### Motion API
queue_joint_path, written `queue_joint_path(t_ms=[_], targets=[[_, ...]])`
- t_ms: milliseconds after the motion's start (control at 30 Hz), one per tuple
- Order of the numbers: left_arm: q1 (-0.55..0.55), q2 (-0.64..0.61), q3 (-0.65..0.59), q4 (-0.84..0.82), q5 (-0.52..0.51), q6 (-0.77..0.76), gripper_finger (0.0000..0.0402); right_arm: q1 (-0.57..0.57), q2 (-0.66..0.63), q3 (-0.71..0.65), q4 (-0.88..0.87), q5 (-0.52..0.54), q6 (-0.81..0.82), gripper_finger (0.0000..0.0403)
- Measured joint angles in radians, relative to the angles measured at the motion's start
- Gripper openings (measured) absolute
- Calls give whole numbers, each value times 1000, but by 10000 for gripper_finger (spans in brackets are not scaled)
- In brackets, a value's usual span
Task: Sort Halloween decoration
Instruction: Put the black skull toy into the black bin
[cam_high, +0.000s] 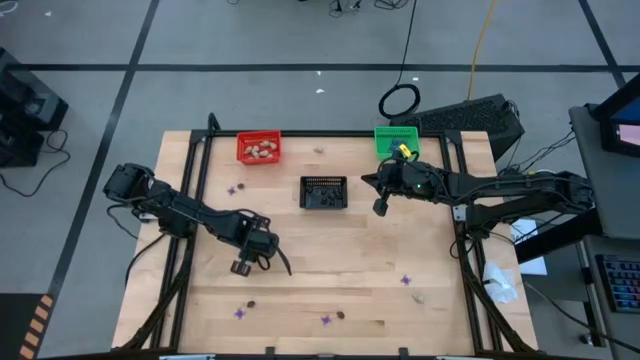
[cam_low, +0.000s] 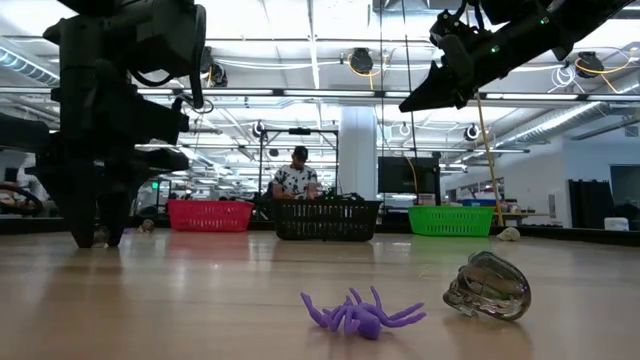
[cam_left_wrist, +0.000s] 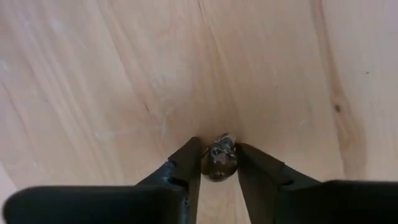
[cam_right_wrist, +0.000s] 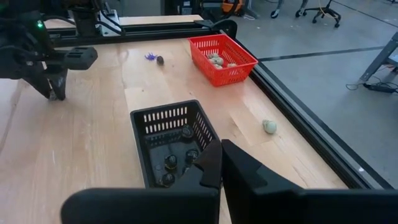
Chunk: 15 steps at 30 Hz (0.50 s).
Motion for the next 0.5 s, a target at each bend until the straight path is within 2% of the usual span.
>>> queue_joint_path(t_ms=[300, 500], targets=[[8, -6, 42, 34, -13, 17, 50, 0, 0, 0, 0, 0, -1, 0], [118, -29, 127, 109, -30, 11, 48, 0, 0, 0, 4, 0, -2, 0]])
